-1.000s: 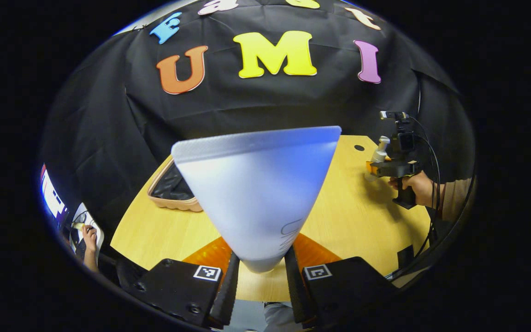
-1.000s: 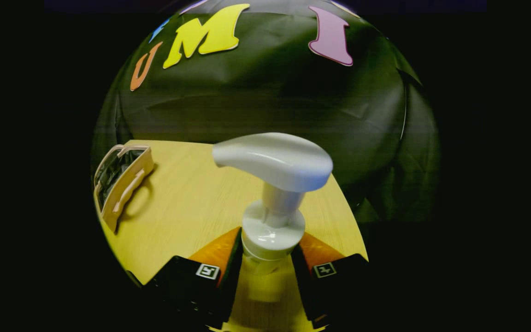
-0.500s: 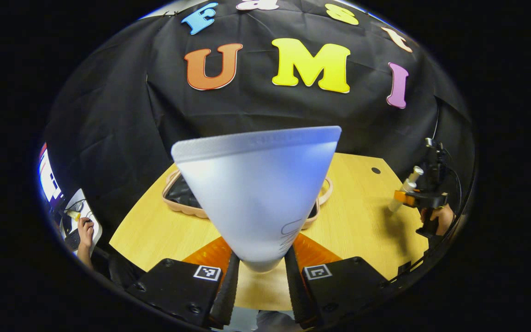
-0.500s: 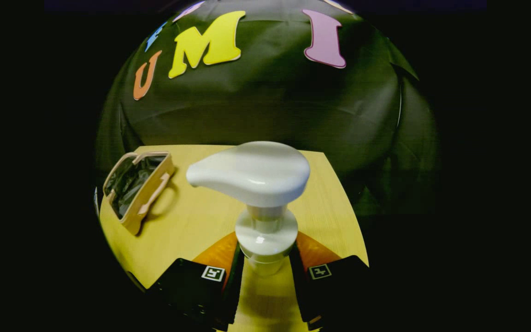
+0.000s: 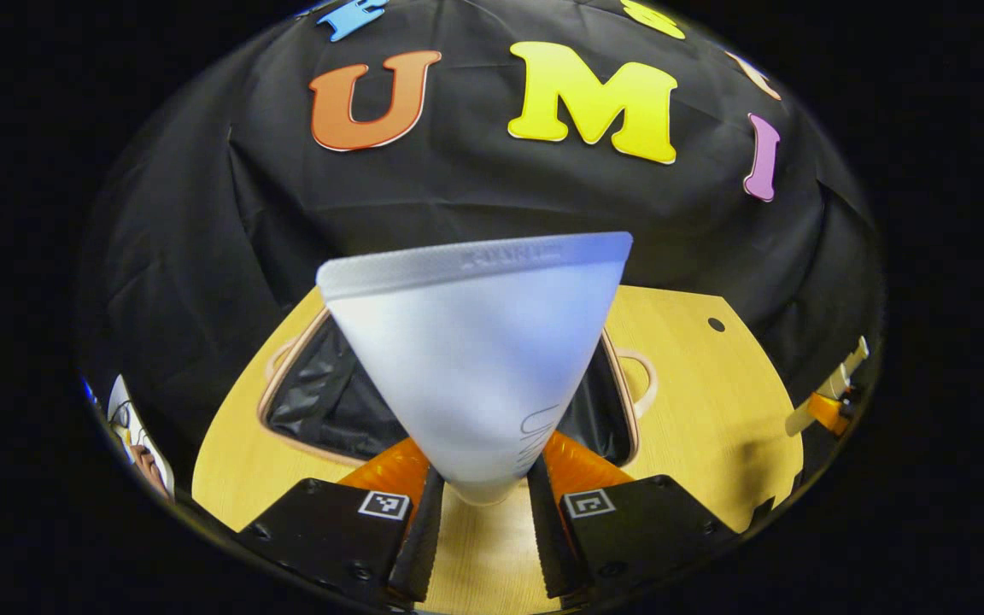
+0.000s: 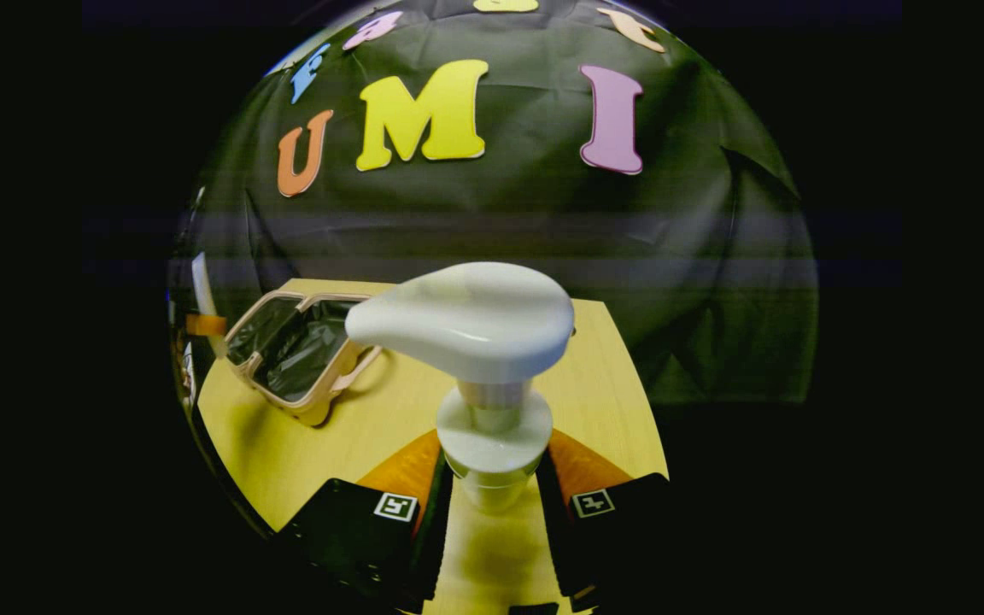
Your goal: First open the suitcase, pack the skin care products into it, and then close the suitcase.
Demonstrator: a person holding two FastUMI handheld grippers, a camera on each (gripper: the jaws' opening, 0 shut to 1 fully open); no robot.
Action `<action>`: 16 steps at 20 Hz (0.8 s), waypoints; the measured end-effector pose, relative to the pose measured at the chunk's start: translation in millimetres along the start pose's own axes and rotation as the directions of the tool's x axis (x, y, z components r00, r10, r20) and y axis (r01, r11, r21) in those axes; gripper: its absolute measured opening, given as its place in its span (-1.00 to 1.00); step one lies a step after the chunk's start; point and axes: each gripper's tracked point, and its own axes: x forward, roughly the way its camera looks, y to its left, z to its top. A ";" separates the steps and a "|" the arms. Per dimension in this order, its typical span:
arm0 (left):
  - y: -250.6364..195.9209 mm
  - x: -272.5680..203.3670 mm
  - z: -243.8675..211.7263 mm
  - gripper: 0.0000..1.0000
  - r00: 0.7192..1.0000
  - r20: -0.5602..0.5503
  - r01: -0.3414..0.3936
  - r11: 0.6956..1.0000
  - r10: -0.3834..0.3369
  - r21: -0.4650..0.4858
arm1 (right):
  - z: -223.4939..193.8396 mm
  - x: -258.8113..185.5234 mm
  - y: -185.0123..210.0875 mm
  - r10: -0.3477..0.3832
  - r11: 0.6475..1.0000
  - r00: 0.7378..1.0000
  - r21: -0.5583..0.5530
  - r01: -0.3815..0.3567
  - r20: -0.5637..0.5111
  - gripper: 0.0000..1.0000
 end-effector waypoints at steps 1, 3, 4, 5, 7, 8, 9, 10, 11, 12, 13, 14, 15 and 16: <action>-0.8 13.9 4.0 0.02 1.000 -0.004 0.014 1.000 -0.014 0.007 | -0.4 -7.2 0.9 -0.015 1.000 1.000 -0.003 0.015 0.000 -0.02; -1.8 42.4 3.5 0.02 0.999 -0.034 0.025 1.000 -0.024 0.013 | -4.8 -21.4 1.9 -0.044 0.999 0.999 0.001 0.044 -0.013 -0.03; -1.3 55.8 -3.0 0.02 0.998 -0.065 0.028 1.000 -0.028 0.008 | -10.0 -30.0 1.8 -0.056 0.998 0.998 0.011 0.056 -0.026 -0.02; -2.0 67.6 -10.5 0.12 0.994 -0.100 0.034 0.999 -0.033 0.004 | -12.8 -37.5 3.0 -0.065 0.998 0.997 0.025 0.066 -0.036 -0.02; -5.6 89.4 -22.9 0.02 0.986 -0.158 0.045 0.999 -0.046 -0.011 | -19.0 -51.2 5.3 -0.082 0.996 0.995 0.037 0.084 -0.054 -0.02; -7.4 100.1 -30.4 0.02 0.981 -0.189 0.047 0.999 -0.049 -0.019 | -22.2 -57.5 6.3 -0.089 0.995 0.994 0.029 0.091 -0.059 -0.02; -6.1 108.7 -38.8 0.02 0.973 -0.228 0.031 0.999 -0.035 -0.021 | -24.7 -62.8 7.5 -0.097 0.995 0.993 0.017 0.098 -0.065 -0.02; -4.4 117.0 -48.4 0.02 0.962 -0.271 0.015 1.000 -0.017 -0.011 | -29.5 -67.5 8.3 -0.104 0.995 0.992 0.005 0.104 -0.073 -0.03; -4.4 123.3 -55.0 0.02 0.952 -0.306 0.007 1.000 -0.006 0.003 | -32.5 -69.5 10.1 -0.105 0.994 0.991 -0.004 0.105 -0.081 -0.03; -4.6 125.5 -62.5 0.02 0.941 -0.338 -0.002 1.000 0.005 0.010 | -35.7 -70.7 12.2 -0.105 0.994 0.991 -0.011 0.104 -0.088 -0.03; -6.2 128.3 -69.5 0.02 0.928 -0.372 -0.004 1.000 0.005 0.002 | -37.2 -70.0 13.9 -0.108 0.994 0.989 -0.015 0.107 -0.097 -0.02; -8.0 131.7 -77.0 0.02 0.915 -0.402 -0.003 1.000 -0.001 -0.009 | -38.7 -68.8 15.5 -0.109 0.994 0.989 -0.015 0.108 -0.104 -0.07; -8.7 130.4 -80.5 0.02 0.903 -0.430 -0.004 1.000 -0.002 -0.014 | -38.7 -67.1 18.1 -0.106 0.994 0.988 -0.011 0.106 -0.108 -0.02; -7.1 140.1 -75.5 0.02 0.916 -0.401 0.002 1.000 -0.002 -0.001 | -39.7 -66.3 19.6 -0.104 0.995 0.988 -0.009 0.104 -0.112 -0.03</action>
